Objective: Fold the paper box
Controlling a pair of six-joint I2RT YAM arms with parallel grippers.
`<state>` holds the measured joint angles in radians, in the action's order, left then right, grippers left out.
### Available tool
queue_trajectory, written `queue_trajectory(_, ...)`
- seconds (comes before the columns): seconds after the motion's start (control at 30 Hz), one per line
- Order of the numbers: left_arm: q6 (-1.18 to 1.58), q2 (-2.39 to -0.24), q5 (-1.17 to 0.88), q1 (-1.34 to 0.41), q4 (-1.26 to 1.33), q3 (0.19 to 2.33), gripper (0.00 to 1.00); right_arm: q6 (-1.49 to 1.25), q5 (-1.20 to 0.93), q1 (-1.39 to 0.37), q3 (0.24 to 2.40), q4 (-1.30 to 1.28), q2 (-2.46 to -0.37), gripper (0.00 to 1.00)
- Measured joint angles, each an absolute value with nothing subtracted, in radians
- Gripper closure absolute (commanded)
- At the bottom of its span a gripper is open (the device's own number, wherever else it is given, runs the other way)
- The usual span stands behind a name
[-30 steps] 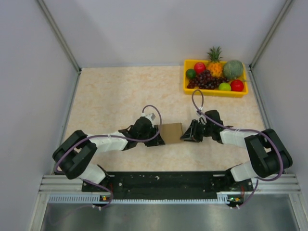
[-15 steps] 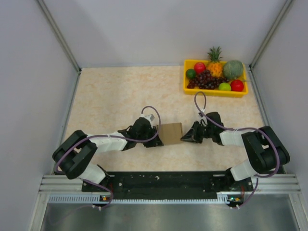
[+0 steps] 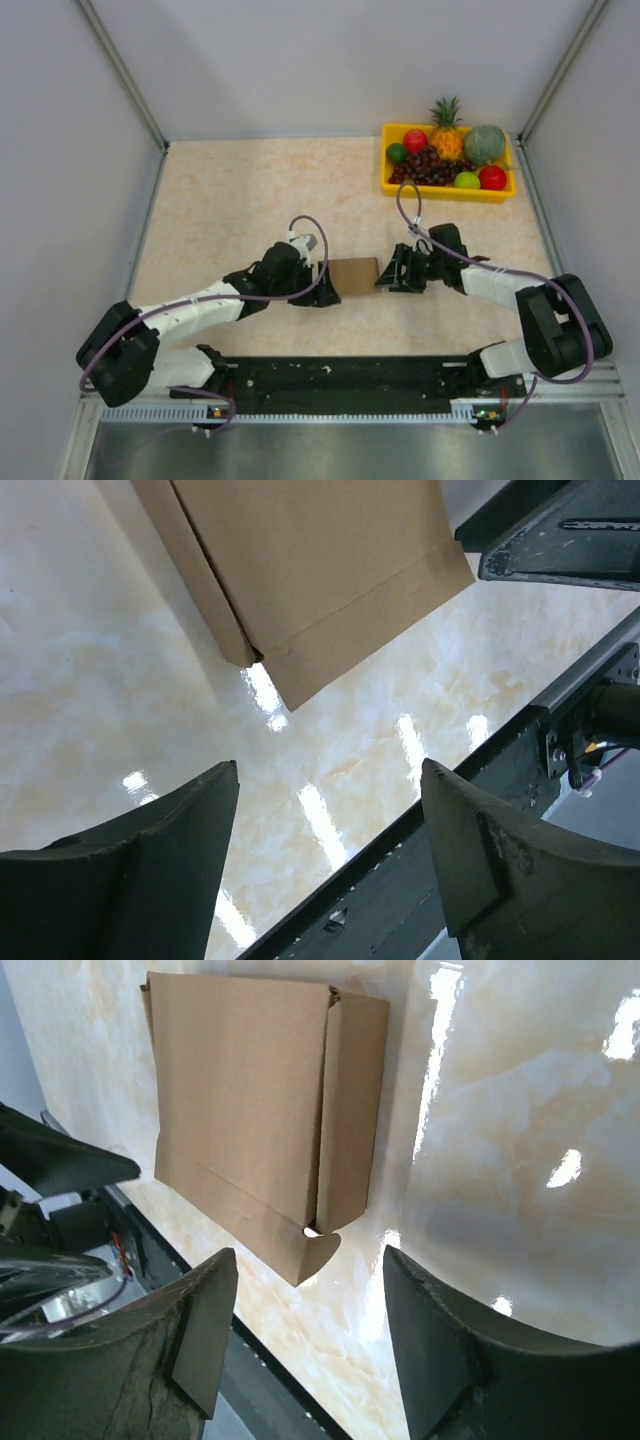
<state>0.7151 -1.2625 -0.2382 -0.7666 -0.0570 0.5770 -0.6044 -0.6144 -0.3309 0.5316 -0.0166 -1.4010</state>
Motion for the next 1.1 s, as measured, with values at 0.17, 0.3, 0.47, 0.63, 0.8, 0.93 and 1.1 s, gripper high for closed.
queue_trajectory(0.17,0.652,-1.242,-0.243,-0.759,-0.089,0.593,0.26,-0.531,-0.614,-0.331,0.532,-0.02,-1.393,0.38)
queue_trajectory(0.3,0.602,-1.303,-0.241,-0.748,-0.142,0.655,0.32,-0.503,-0.605,-0.331,0.532,-0.029,-1.385,0.38)
queue_trajectory(0.47,0.542,-1.388,-0.218,-0.743,-0.182,0.73,0.32,-0.477,-0.587,-0.335,0.532,-0.044,-1.338,0.42)
queue_trajectory(0.63,0.522,-1.403,-0.21,-0.742,-0.194,0.739,0.32,-0.455,-0.546,-0.352,0.533,-0.075,-1.329,0.4)
queue_trajectory(0.8,0.515,-1.316,-0.178,-0.742,-0.155,0.665,0.51,-0.439,-0.474,-0.382,0.533,-0.132,-1.216,0.38)
queue_trajectory(0.93,0.553,-1.221,-0.147,-0.735,-0.097,0.565,0.44,-0.443,-0.396,-0.464,0.532,-0.12,-1.079,0.36)
queue_trajectory(1.1,0.66,-1.208,-0.159,-0.627,0.009,0.495,0.28,-0.445,-0.225,-0.738,0.462,0.017,-0.918,0.38)
